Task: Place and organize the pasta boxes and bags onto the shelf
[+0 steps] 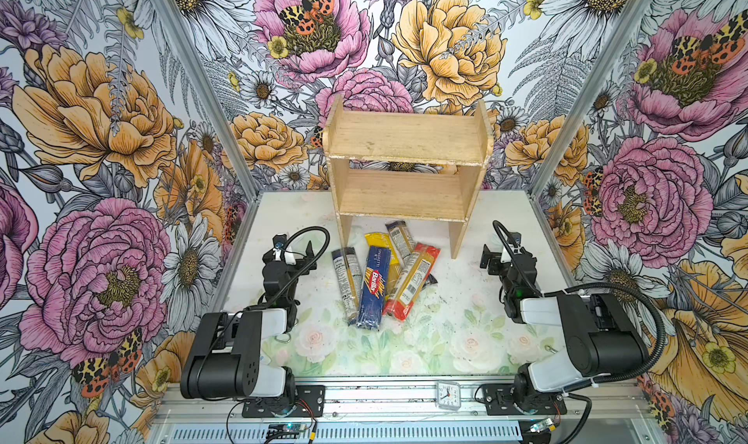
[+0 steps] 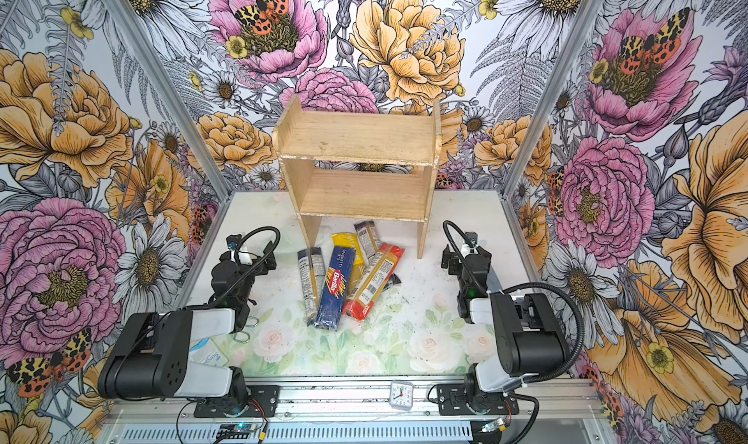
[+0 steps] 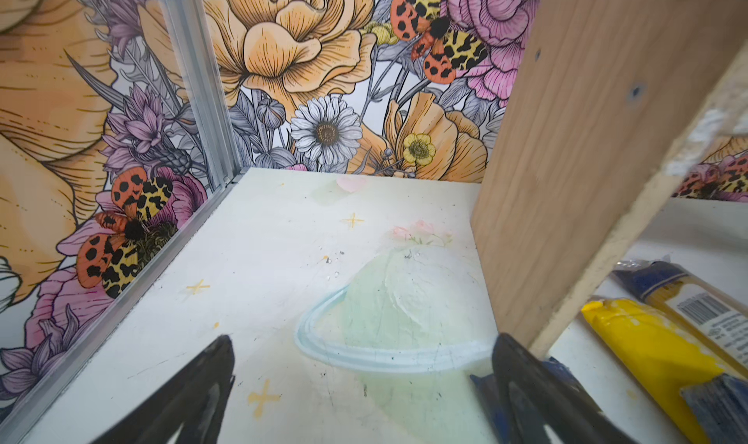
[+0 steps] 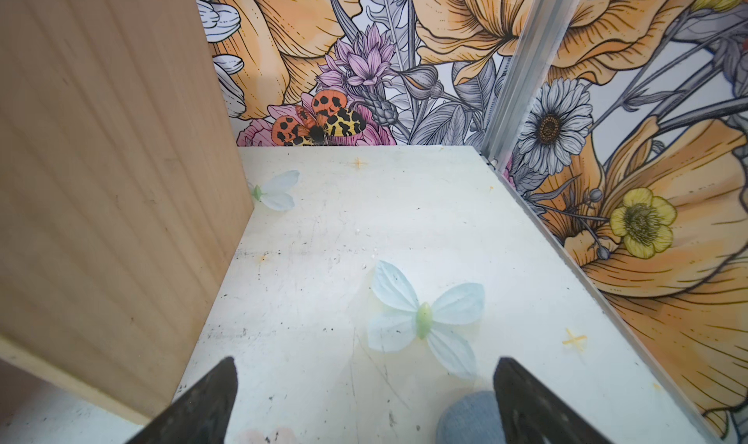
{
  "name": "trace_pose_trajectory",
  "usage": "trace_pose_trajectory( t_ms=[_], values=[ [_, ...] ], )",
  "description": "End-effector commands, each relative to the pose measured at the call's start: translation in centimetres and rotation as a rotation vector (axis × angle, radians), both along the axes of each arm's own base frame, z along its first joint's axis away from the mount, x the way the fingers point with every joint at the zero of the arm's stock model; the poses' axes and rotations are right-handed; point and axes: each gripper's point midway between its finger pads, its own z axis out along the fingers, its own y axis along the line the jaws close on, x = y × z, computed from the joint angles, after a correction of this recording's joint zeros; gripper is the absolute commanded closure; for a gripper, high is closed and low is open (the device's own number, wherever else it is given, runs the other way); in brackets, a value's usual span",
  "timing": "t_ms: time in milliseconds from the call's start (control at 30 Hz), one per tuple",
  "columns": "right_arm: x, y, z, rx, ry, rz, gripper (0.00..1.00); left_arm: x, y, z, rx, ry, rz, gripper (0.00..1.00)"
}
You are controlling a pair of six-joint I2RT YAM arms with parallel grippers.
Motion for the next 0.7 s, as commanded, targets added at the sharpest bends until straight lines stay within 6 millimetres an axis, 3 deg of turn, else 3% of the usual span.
trace_pose_trajectory(
  t_ms=[0, 233, 467, 667],
  values=[
    [-0.6, -0.7, 3.2, -0.005, -0.060, -0.056, 0.01, -0.1, -1.4, 1.9, 0.029, 0.027, -0.046, 0.01],
    [-3.2, 0.2, 7.8, 0.095, -0.121, -0.031, 0.02, -3.0, -6.2, 5.9, -0.123, -0.032, -0.198, 0.01],
    [-6.2, 2.7, 8.4, 0.295, -0.037, 0.019, 0.07, -6.0, -12.1, 4.1, -0.121, 0.086, -0.328, 0.01],
    [-7.9, 6.0, 7.9, 0.435, 0.014, 0.123, 0.09, -9.1, -15.1, 1.8, -0.131, 0.131, -0.396, 0.01]
  ],
)
